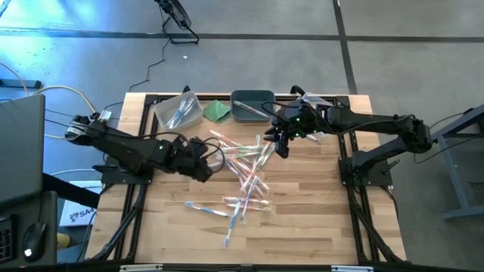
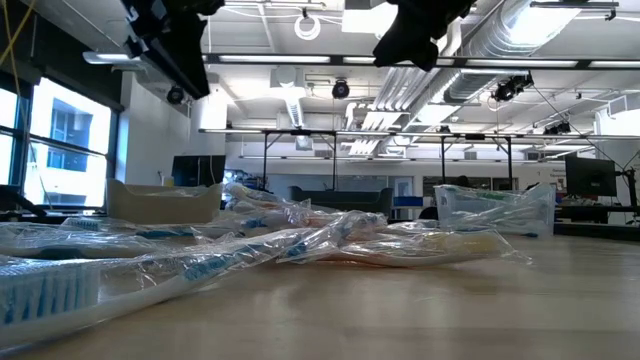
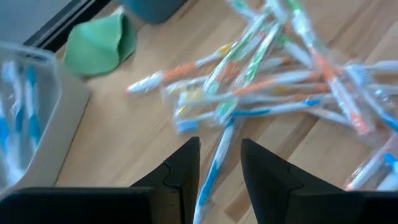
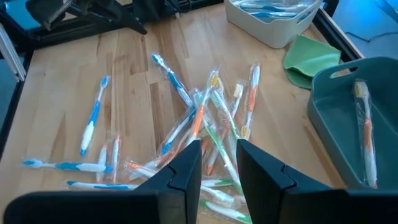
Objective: Pick & Place Toothbrushes
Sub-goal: Put the orange toothbrush into the blue bin
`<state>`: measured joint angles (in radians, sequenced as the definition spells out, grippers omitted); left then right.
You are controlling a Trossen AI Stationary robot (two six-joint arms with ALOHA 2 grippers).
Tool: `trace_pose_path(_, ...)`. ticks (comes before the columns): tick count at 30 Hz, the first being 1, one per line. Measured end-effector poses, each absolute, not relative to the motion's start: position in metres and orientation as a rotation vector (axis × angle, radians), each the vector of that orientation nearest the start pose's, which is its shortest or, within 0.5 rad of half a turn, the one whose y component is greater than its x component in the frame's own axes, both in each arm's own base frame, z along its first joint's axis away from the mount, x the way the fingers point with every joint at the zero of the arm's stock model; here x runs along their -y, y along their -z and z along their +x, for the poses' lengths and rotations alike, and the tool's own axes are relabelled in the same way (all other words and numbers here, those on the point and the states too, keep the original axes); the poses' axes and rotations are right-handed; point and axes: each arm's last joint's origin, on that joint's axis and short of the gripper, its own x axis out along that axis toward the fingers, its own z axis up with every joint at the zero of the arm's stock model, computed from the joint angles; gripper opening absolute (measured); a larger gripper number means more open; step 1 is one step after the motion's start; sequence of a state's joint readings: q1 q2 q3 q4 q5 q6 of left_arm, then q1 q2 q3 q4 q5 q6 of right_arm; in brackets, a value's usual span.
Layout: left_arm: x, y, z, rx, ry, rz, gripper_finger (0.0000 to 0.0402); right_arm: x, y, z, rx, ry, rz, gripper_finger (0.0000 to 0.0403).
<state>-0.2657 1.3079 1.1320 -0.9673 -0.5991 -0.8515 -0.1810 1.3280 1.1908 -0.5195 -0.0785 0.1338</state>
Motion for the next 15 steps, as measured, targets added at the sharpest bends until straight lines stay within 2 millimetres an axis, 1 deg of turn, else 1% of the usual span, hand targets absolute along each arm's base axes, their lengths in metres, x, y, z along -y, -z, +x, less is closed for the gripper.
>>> trace_pose_path(7,0.019,-0.296,0.254,-0.831,-0.550,-0.252,0.0113,0.047,-0.336,0.267,-0.634,0.111,0.108,0.0093)
trace_pose_path(10,0.007,-0.297,0.256,-0.845,-0.544,-0.193,0.0113,0.046,-0.343,0.260,-0.615,0.121,0.088,0.0093)
trace_pose_path(15,-0.008,-0.295,0.254,-0.903,-0.552,-0.106,0.0113,0.043,-0.359,0.238,-0.572,0.140,0.068,0.0093)
